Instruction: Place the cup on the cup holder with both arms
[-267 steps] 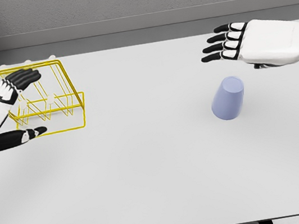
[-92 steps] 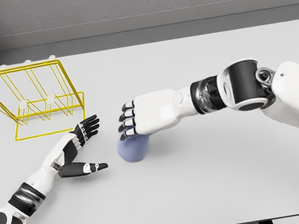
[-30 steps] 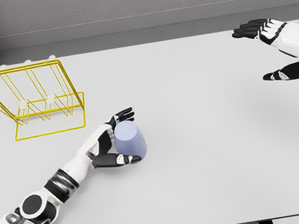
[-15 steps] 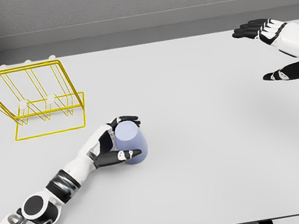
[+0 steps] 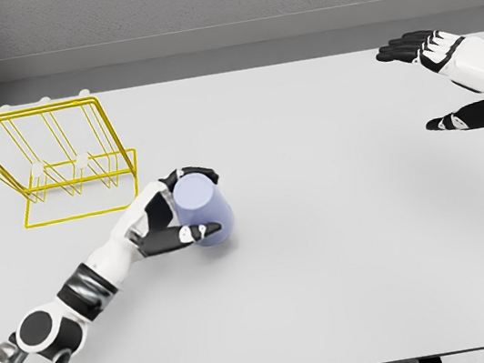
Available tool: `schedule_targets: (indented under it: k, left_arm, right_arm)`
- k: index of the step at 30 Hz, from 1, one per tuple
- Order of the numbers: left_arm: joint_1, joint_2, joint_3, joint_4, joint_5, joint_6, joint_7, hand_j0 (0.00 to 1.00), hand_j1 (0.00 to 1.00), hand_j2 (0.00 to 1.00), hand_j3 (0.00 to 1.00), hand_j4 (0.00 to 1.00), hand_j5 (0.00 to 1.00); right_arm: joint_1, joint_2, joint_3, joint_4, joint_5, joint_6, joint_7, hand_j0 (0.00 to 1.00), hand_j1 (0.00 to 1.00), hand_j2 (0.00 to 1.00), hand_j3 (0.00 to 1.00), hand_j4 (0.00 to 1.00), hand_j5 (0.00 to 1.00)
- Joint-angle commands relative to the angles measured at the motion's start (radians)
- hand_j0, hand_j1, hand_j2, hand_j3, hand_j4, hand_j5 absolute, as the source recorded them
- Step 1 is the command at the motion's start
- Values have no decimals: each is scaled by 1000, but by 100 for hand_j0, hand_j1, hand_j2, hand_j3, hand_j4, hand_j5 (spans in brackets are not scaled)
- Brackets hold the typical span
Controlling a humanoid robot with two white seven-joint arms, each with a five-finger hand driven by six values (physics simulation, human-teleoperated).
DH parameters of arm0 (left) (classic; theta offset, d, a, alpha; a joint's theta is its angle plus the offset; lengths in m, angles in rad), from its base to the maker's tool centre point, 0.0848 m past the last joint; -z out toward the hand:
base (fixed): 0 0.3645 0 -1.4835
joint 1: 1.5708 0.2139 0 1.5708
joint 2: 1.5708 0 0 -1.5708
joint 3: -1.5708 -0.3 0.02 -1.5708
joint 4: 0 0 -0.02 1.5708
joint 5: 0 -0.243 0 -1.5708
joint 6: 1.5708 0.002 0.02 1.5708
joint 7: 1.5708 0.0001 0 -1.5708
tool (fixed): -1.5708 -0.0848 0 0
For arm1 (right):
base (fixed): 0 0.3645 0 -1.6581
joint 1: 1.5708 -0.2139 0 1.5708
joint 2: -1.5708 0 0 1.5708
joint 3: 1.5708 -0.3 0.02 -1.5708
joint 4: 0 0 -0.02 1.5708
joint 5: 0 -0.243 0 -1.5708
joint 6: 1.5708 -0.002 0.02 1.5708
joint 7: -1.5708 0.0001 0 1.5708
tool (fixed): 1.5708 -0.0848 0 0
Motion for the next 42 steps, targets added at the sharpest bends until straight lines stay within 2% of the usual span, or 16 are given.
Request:
schedule_targets:
  k: [1, 9, 19, 42]
  left_arm:
    - [0, 21, 35, -28, 13, 1, 0, 66, 66, 66, 66, 66, 66]
    - [-12, 84, 108, -32, 53, -1, 0, 67, 67, 67, 67, 67, 67]
    - [-46, 121, 121, -34, 96, -27, 0, 68, 68, 68, 68, 68, 68]
    - [-61, 242, 158, -34, 152, -99, 0, 71, 71, 71, 71, 71, 71]
  right_arm:
    - [0, 1, 0, -2, -7, 3, -1, 100, 100, 100, 100, 100, 100]
    - [0, 1, 0, -2, -7, 3, -1, 100, 100, 100, 100, 100, 100]
    - [0, -1, -1, -2, -7, 3, -1, 100, 100, 100, 100, 100, 100]
    - [0, 1, 2, -8, -9, 3, -1, 100, 100, 100, 100, 100, 100]
